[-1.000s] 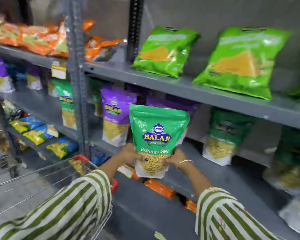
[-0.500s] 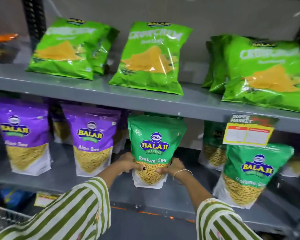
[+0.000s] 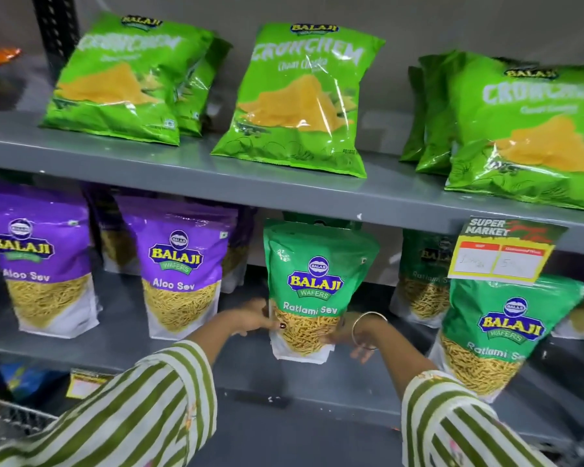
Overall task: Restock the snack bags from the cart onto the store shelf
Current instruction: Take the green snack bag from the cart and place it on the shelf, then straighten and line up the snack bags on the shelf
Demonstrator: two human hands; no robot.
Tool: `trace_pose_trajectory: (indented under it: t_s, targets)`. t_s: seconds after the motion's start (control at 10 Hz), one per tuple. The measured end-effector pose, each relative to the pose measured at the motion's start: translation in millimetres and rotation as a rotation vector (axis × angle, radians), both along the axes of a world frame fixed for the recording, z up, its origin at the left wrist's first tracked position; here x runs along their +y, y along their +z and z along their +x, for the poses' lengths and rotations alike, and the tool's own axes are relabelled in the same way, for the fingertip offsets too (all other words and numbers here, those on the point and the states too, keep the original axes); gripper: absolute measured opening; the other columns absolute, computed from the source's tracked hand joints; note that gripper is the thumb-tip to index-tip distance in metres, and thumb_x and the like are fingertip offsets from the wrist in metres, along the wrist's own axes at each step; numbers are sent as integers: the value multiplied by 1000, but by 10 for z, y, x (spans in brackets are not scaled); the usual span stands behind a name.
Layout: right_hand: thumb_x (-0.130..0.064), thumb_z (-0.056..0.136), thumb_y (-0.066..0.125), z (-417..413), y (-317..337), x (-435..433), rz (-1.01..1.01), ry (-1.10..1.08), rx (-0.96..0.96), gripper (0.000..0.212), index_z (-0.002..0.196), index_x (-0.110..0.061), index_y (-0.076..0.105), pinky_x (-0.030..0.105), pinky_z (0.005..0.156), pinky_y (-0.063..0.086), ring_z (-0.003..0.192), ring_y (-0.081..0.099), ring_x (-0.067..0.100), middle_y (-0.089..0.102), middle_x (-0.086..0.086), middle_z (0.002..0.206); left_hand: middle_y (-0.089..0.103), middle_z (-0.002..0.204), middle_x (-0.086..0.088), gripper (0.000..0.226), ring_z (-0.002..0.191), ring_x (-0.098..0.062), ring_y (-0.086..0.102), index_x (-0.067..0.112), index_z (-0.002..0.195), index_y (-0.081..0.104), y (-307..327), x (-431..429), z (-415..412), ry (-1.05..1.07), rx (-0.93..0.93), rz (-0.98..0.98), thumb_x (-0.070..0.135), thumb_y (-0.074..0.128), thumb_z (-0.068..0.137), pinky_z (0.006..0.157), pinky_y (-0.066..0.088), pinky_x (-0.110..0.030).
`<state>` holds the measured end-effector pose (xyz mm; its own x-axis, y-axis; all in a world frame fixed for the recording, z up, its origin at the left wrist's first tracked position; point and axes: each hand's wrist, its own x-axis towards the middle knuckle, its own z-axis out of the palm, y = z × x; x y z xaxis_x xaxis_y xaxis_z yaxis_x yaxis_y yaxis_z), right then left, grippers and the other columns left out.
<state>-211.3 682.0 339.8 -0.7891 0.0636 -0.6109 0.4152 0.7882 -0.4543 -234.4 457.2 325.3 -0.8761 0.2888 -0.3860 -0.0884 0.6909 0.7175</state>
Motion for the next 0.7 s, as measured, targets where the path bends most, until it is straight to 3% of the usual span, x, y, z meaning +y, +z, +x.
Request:
trace_pose_trajectory:
  t_s: [0.1,0.2,0.3,0.4,0.5,0.6,0.7]
  targets:
    - [-46,81,61,11,165,-146,187,57,-411,66,125,0,44,41,94,50,112,60,30,54,17,132,48,130,-4,53,117,-22,49,15,130,41,15,-349,-3,-78,-195,-241,41,54,86,99,43,-46]
    - [-44,87,53,0,226,-743,139,207,-471,43,88,-1,54,36,75,53,90,70,28,52,22,134,59,96,3,43,95,-16,52,17,116,54,69,-1132,-12,-64,-626,-523,47,38,90,100,41,-44]
    - [-42,90,49,-35,139,-1249,86,305,-373,40,73,-6,50,32,62,49,80,67,28,50,23,135,65,71,-4,44,88,-19,59,13,88,60,95,-1610,-11,50,-644,-613,52,40,89,76,49,-32]
    - [-40,82,64,-157,-54,-1873,0,300,56,42,93,-1,53,35,73,46,88,59,29,54,22,120,64,97,-12,42,95,-22,60,-3,102,58,26,-2113,-85,184,26,-645,35,58,86,80,50,-27]
    - [-26,73,76,-302,-178,-2097,-187,114,372,64,120,2,42,33,89,44,113,54,30,52,19,127,56,115,-6,59,110,-18,52,0,121,47,-58,-2184,-129,330,301,-126,16,76,72,98,44,-35]
    - [3,68,76,-457,-267,-2307,-644,-106,444,72,128,4,36,45,104,42,121,51,35,52,22,133,56,130,-18,74,116,-26,54,0,125,42,-106,-2133,-186,384,246,331,-1,80,62,101,44,-39]
    - [13,67,73,-489,-328,-2382,-756,-117,460,70,129,3,40,51,106,40,121,52,37,54,24,131,59,125,-18,66,108,-24,56,2,121,44,-181,-2089,-189,408,240,338,-1,78,65,90,45,-31]
